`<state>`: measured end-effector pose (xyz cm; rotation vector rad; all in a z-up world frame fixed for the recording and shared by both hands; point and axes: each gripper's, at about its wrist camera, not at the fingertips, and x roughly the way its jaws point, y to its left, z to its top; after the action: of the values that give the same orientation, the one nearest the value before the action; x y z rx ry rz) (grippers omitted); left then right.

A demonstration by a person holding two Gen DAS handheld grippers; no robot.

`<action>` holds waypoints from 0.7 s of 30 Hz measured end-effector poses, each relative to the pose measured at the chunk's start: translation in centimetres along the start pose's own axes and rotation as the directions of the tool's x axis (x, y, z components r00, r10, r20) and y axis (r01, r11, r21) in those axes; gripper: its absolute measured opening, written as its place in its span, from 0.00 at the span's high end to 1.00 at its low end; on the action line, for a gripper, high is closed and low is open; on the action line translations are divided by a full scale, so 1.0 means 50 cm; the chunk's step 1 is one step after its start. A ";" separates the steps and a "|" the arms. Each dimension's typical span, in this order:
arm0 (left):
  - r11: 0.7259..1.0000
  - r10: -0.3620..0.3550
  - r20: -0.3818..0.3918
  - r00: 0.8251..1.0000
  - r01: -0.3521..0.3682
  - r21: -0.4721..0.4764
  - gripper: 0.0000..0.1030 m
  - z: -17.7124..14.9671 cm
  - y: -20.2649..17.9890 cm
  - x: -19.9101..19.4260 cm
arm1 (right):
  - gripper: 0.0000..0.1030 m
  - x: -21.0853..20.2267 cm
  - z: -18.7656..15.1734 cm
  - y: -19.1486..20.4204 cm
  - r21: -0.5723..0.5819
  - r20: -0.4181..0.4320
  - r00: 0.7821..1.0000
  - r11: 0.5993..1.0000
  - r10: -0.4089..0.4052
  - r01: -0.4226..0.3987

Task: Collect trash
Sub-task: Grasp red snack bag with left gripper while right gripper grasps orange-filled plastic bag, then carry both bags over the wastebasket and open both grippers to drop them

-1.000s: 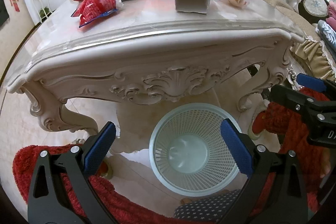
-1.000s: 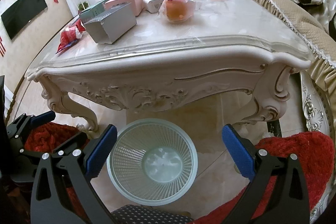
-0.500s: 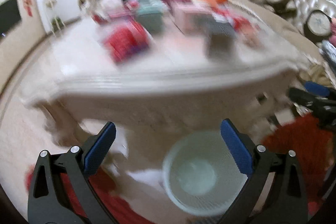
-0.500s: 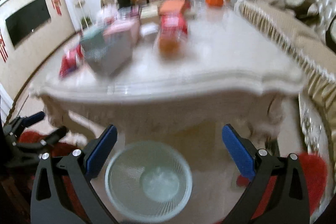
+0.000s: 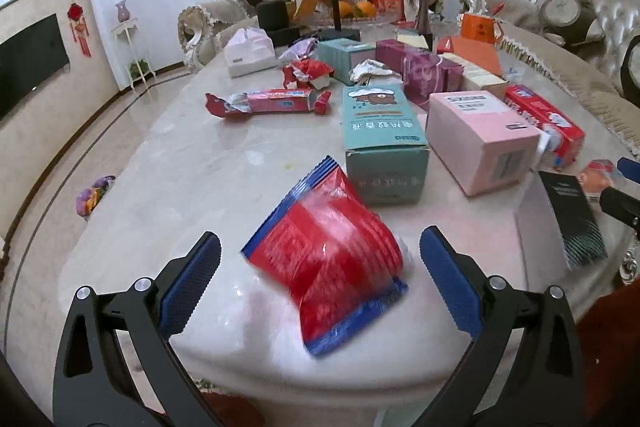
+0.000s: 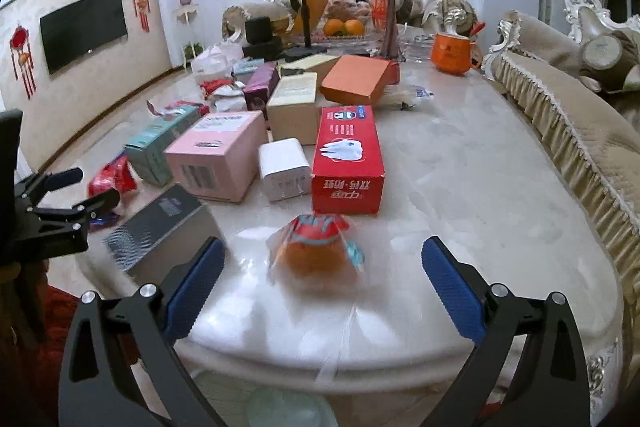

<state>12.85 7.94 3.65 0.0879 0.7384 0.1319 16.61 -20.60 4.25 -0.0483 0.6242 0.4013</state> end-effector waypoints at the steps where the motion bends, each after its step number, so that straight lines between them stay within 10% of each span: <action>1: 1.000 0.000 0.001 1.000 0.000 0.002 0.06 0.002 0.001 0.003 | 0.08 0.008 0.002 -0.001 -0.011 -0.008 1.000 1.000 -0.008 0.008; 4: 1.000 0.020 -0.009 1.000 -0.020 0.017 0.06 0.007 -0.002 0.019 | 0.16 0.022 0.003 -0.012 0.000 -0.014 1.000 1.000 -0.004 0.004; 10: 0.999 -0.033 -0.032 0.999 0.033 -0.017 0.51 0.004 0.005 0.033 | 0.49 0.036 -0.003 -0.028 0.025 -0.069 0.995 0.997 0.078 -0.077; 21: 0.991 -0.052 -0.004 0.999 0.051 -0.124 0.58 0.011 0.060 0.011 | 0.58 0.010 0.018 -0.043 0.065 -0.045 0.994 0.993 0.103 -0.100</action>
<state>13.37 10.97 4.06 -0.0499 0.7378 0.1288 18.29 -22.28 4.52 0.0343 0.6888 0.4799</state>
